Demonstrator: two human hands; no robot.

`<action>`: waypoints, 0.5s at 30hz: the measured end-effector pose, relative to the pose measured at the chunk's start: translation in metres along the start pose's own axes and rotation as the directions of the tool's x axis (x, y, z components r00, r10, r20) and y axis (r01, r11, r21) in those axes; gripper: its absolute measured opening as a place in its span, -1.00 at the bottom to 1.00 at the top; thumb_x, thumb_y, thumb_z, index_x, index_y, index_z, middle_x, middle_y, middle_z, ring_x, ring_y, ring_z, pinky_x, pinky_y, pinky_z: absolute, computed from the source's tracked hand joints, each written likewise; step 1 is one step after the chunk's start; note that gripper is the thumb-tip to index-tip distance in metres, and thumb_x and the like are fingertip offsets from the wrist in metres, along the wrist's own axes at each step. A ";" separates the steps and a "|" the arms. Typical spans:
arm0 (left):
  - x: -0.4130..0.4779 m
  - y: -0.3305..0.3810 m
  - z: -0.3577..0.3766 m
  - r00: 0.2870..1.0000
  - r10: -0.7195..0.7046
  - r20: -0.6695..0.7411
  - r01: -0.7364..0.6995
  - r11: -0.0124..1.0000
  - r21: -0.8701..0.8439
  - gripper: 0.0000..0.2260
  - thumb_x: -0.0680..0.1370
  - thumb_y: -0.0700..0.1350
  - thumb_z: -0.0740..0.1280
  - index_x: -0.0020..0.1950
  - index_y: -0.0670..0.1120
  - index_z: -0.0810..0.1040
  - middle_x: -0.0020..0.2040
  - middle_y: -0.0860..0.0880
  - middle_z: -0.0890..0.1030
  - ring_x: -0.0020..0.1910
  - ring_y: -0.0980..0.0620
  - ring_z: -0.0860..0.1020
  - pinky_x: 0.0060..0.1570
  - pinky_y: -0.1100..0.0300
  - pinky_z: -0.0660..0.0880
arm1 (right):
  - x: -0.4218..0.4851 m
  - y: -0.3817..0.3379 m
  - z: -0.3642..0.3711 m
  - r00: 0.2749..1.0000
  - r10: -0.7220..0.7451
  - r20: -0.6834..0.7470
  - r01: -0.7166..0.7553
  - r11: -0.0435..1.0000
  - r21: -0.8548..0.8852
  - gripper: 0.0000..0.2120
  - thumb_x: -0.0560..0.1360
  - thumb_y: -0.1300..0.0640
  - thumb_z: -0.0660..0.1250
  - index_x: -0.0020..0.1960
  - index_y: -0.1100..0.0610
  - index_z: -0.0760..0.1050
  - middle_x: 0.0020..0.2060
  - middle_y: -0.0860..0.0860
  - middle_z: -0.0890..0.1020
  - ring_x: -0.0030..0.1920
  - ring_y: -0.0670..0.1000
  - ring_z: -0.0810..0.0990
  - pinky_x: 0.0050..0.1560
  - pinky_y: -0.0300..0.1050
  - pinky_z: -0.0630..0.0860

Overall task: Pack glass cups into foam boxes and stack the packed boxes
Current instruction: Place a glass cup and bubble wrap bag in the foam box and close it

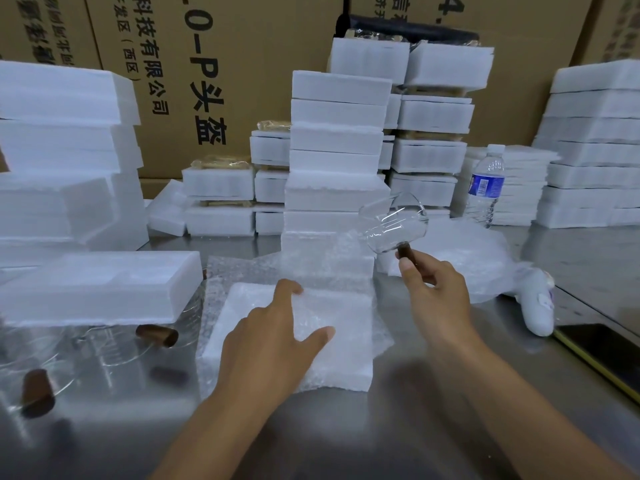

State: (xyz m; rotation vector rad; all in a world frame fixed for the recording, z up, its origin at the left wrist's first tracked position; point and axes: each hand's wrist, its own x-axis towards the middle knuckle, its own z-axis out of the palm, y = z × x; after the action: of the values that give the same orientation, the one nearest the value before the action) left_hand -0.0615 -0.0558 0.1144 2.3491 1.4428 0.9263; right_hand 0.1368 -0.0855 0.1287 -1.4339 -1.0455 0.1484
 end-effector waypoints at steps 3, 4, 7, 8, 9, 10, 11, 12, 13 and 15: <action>0.003 -0.002 0.001 1.000 -0.018 -0.010 0.019 0.999 0.044 -0.45 0.46 0.29 0.28 0.37 0.26 0.13 -0.41 0.08 0.41 -0.30 0.07 0.48 -0.36 0.17 0.33 | 0.000 -0.001 0.000 1.000 -0.003 0.009 0.003 1.000 -0.011 -0.76 0.57 0.09 0.25 -0.09 -0.28 0.45 -0.11 -0.13 0.47 -0.18 -0.32 0.48 -0.20 -0.64 0.28; 0.004 -0.002 0.001 0.999 -0.028 -0.025 0.029 0.998 0.049 -0.50 0.47 0.28 0.27 0.35 0.27 0.18 -0.39 0.09 0.42 -0.26 0.07 0.49 -0.32 0.17 0.34 | 0.000 -0.001 0.000 1.000 -0.006 0.010 0.006 1.000 -0.012 -0.76 0.57 0.09 0.25 -0.09 -0.29 0.44 -0.11 -0.13 0.47 -0.18 -0.31 0.47 -0.21 -0.64 0.27; 0.006 -0.002 0.000 0.995 -0.061 -0.078 0.063 0.998 0.028 -0.75 0.51 0.25 0.23 0.15 0.24 0.41 -0.40 0.07 0.44 -0.24 0.09 0.49 -0.31 0.16 0.35 | 0.000 -0.001 0.000 1.000 -0.019 0.004 0.019 1.000 0.002 -0.75 0.57 0.10 0.25 -0.10 -0.29 0.45 -0.11 -0.10 0.48 -0.19 -0.38 0.47 -0.22 -0.65 0.26; 0.007 -0.002 0.000 0.993 -0.073 -0.091 0.074 0.997 0.015 -0.80 0.52 0.23 0.24 0.06 0.20 0.46 -0.42 0.06 0.44 -0.25 0.09 0.49 -0.32 0.16 0.34 | 0.001 -0.001 -0.001 1.000 -0.024 0.000 0.024 1.000 0.011 -0.74 0.57 0.11 0.25 -0.11 -0.28 0.45 -0.12 -0.10 0.48 -0.20 -0.42 0.46 -0.21 -0.65 0.26; 0.008 -0.002 -0.001 0.992 -0.083 -0.099 0.084 0.996 0.003 -0.83 0.52 0.22 0.25 -0.01 0.17 0.49 -0.44 0.06 0.44 -0.27 0.09 0.49 -0.35 0.17 0.33 | 0.001 -0.001 -0.001 1.000 -0.027 -0.003 0.027 0.999 0.017 -0.74 0.57 0.11 0.25 -0.11 -0.28 0.45 -0.13 -0.10 0.48 -0.21 -0.44 0.45 -0.20 -0.65 0.26; 0.008 -0.002 -0.001 0.990 -0.088 -0.107 0.088 0.996 -0.010 -0.86 0.52 0.19 0.27 -0.08 0.16 0.50 -0.47 0.05 0.42 -0.32 0.10 0.48 -0.39 0.18 0.31 | 0.001 -0.001 -0.001 1.000 -0.027 -0.006 0.027 0.999 0.021 -0.73 0.57 0.11 0.25 -0.12 -0.29 0.45 -0.13 -0.10 0.48 -0.21 -0.45 0.45 -0.20 -0.65 0.27; 0.008 -0.002 -0.001 0.989 -0.090 -0.120 0.087 0.996 -0.026 -0.87 0.53 0.17 0.28 -0.13 0.15 0.49 -0.50 0.05 0.41 -0.37 0.12 0.47 -0.43 0.19 0.28 | 0.002 -0.001 -0.002 1.000 -0.025 -0.010 0.025 0.999 0.022 -0.73 0.57 0.11 0.25 -0.13 -0.29 0.45 -0.13 -0.10 0.48 -0.21 -0.45 0.45 -0.21 -0.65 0.27; 0.008 -0.002 -0.002 0.987 -0.088 -0.136 0.082 0.995 -0.048 -0.87 0.53 0.14 0.29 -0.18 0.15 0.48 -0.52 0.05 0.40 -0.41 0.13 0.44 -0.46 0.19 0.26 | 0.002 -0.001 -0.002 1.000 -0.023 -0.013 0.023 0.999 0.023 -0.73 0.57 0.11 0.25 -0.13 -0.29 0.45 -0.13 -0.10 0.48 -0.21 -0.45 0.44 -0.21 -0.65 0.27; 0.007 -0.001 -0.002 0.984 -0.084 -0.156 0.071 0.994 -0.082 -0.86 0.53 0.12 0.30 -0.21 0.16 0.47 -0.55 0.06 0.39 -0.45 0.14 0.43 -0.47 0.19 0.24 | 0.002 -0.001 -0.002 1.000 -0.022 -0.016 0.022 0.999 0.028 -0.73 0.57 0.11 0.25 -0.13 -0.29 0.45 -0.13 -0.11 0.48 -0.21 -0.45 0.44 -0.21 -0.66 0.26; 0.008 -0.001 -0.004 0.975 -0.082 -0.208 0.040 0.979 -0.200 -0.84 0.53 0.07 0.31 -0.26 0.17 0.47 -0.56 0.10 0.40 -0.50 0.14 0.40 -0.46 0.20 0.24 | 0.002 -0.002 -0.003 0.999 -0.028 -0.018 0.028 0.999 0.045 -0.73 0.57 0.11 0.25 -0.12 -0.29 0.44 -0.12 -0.11 0.48 -0.20 -0.45 0.44 -0.20 -0.65 0.27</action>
State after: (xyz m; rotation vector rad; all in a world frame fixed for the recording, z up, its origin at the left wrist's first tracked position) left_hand -0.0625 -0.0487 0.1204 2.1045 1.4182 1.2760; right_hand 0.1389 -0.0866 0.1317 -1.3768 -1.0415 0.1387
